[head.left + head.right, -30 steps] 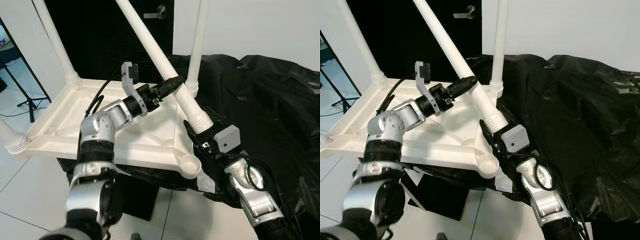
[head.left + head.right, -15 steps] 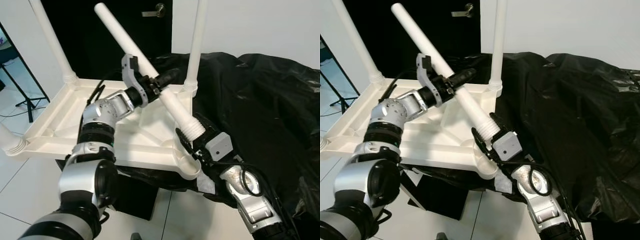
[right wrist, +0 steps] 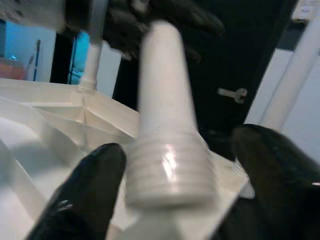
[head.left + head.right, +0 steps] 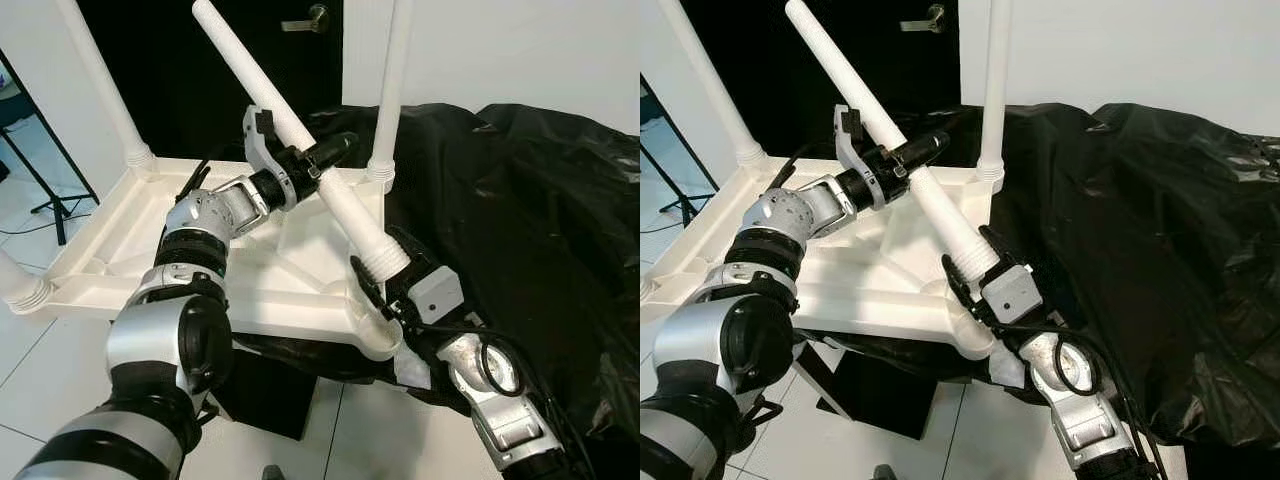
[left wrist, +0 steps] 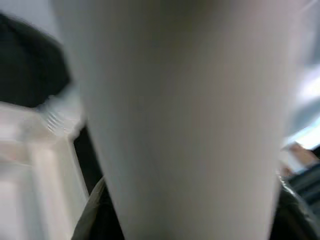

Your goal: Building children table

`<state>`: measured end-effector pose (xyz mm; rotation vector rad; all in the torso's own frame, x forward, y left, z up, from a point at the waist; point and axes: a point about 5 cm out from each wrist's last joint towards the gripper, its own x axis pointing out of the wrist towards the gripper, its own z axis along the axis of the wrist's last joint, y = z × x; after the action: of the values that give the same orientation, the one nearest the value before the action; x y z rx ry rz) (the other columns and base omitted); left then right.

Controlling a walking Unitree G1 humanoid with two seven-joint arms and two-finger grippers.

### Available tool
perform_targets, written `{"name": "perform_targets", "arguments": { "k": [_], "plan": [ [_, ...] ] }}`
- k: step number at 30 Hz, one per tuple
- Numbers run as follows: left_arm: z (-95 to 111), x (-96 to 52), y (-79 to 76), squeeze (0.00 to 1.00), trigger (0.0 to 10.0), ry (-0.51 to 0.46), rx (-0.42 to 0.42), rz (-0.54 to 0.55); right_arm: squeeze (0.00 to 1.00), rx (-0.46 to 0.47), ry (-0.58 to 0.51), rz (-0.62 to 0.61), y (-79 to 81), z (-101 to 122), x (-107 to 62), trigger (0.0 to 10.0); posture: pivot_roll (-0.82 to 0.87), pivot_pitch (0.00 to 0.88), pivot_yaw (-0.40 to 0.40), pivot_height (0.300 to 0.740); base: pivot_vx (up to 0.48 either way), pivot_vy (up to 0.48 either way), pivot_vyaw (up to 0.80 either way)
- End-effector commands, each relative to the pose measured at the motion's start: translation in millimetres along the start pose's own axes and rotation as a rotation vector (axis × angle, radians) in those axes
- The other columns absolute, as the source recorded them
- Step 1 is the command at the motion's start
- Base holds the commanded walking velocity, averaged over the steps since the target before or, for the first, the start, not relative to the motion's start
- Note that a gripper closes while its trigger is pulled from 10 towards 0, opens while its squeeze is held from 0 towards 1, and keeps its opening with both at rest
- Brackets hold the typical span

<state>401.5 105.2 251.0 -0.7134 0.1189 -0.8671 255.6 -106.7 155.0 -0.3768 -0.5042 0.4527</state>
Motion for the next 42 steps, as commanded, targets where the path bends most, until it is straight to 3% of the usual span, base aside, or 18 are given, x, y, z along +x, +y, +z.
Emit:
{"name": "perform_targets", "arguments": {
  "k": [1, 3, 7, 8, 10, 12, 15, 19, 28, 31, 37, 42],
  "plan": [
    [10, 3.5, -8.6, 0.0, 10.0, -0.015, 0.071, -0.026, 1.0, 0.039, 0.012, -0.034, -4.7, 0, 0.3, 10.0, -0.04, 0.0, 0.047, 0.74, 0.0, 0.0, 0.0],
    [9, 5.9, -13.8, 0.0, 10.0, -0.005, 0.125, -0.057, 1.0, 0.106, 0.051, -0.061, -6.3, -2, 3.5, 10.0, -0.04, 0.0, 0.046, 0.74, 0.0, 0.0, 0.0],
    [7, 7.9, -17.7, 0.0, 10.0, -0.001, 0.155, -0.079, 1.0, 0.156, 0.067, -0.069, -6.9, -1, 6.3, 10.0, -0.03, 0.0, 0.044, 0.74, 0.0, 0.0, 0.0],
    [0, 9.1, -21.7, 0.0, 10.0, 0.008, 0.211, -0.09, 0.0, 0.184, 0.079, -0.055, -6.8, 0, 12.2, 10.0, -0.03, 0.0, 0.041, 0.74, 0.0, 0.0, 0.0],
    [-3, 9.4, -23.4, 0.0, 10.0, 0.01, 0.231, -0.093, 0.0, 0.192, 0.085, -0.047, -6.5, 1, 14.5, 10.0, -0.03, 0.0, 0.041, 0.74, 0.0, 0.0, 0.0],
    [-10, 10.6, -30.4, 0.0, 10.0, 0.001, 0.309, -0.1, 0.0, 0.239, 0.109, 0.003, -1.8, 3, 22.0, 10.0, -0.02, 0.0, 0.034, 0.74, 0.0, 0.0, 0.0],
    [-12, 10.8, -31.9, 0.0, 10.0, 0.0, 0.322, -0.101, 0.0, 0.246, 0.119, 0.007, -1.2, 3, 23.5, 10.0, -0.02, 0.0, 0.033, 0.74, 0.0, 0.0, 0.0],
    [-20, 11.7, -38.2, 0.0, 10.0, -0.023, 0.402, -0.084, 0.0, 0.306, 0.154, 0.05, -0.7, 7, 36.1, 10.0, -0.01, 0.0, 0.024, 0.74, 0.0, 0.0, 0.0],
    [-29, 11.5, -55.5, 0.0, 10.0, -0.07, 0.524, -0.088, 0.0, 0.294, 0.241, 0.097, -9.3, 4, 57.3, 10.0, 0.01, 0.0, 0.016, 0.74, 0.0, 0.0, 0.0],
    [-41, 9.5, -67.1, 0.0, 10.0, -0.074, 0.587, -0.105, 0.0, 0.289, 0.293, 0.111, -15.6, 0, 67.1, 10.0, 0.01, 0.0, 0.017, 0.74, 0.0, 0.0, 0.0],
    [-50, 8.0, -76.7, 0.0, 10.0, -0.082, 0.607, -0.126, 0.0, 0.27, 0.323, 0.142, -17.7, -1, 70.6, 10.0, 0.02, 0.0, 0.025, 0.74, 0.0, 0.0, 0.0],
    [-57, 9.0, -85.8, 0.0, 10.0, -0.076, 0.672, -0.148, 0.0, 0.271, 0.348, 0.163, -21.5, -2, 71.7, 10.0, 0.03, 0.0, 0.012, 0.74, 0.0, 0.0, 0.0]
  ]
}}
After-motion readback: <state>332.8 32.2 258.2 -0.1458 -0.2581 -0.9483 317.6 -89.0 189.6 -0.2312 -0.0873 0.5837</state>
